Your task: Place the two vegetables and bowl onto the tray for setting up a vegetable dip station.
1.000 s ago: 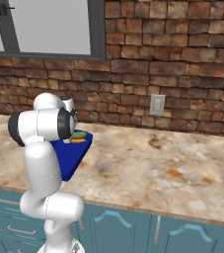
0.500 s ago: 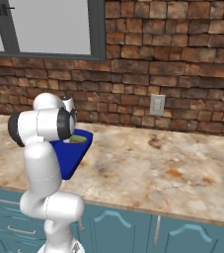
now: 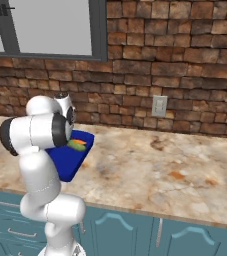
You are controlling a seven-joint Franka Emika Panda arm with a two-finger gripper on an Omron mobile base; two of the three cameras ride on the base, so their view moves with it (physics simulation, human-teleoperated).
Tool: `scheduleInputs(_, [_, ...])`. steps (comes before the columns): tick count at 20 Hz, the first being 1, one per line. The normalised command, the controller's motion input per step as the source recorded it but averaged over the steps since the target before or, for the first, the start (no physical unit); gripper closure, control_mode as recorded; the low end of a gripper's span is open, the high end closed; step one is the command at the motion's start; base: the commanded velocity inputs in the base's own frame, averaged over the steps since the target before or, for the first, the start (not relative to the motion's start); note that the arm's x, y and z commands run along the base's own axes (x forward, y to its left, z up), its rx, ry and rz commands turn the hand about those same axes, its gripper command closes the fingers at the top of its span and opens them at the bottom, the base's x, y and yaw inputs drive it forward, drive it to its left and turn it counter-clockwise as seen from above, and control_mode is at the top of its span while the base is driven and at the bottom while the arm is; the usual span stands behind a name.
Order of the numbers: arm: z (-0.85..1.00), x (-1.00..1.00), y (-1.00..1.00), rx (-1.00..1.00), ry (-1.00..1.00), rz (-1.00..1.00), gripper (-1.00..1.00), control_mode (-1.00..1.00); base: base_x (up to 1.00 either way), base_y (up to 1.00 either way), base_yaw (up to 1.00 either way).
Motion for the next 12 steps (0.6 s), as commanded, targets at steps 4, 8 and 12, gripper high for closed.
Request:
scheduleInputs(4, [0.51, -0.42, 0.00, 0.00, -0.10, 0.00, -1.00, -1.00, 0.00, 0.00, 0.00])
scheduleInputs(8, [0.63, -0.27, -0.13, 0.00, -0.03, 0.00, -1.00, -1.00, 0.00, 0.00, 0.00])
scheduleInputs(12, [0.69, -0.29, -0.30, 0.00, 0.00, -0.05, -1.00, -1.00, 0.00, 0.00, 0.00])
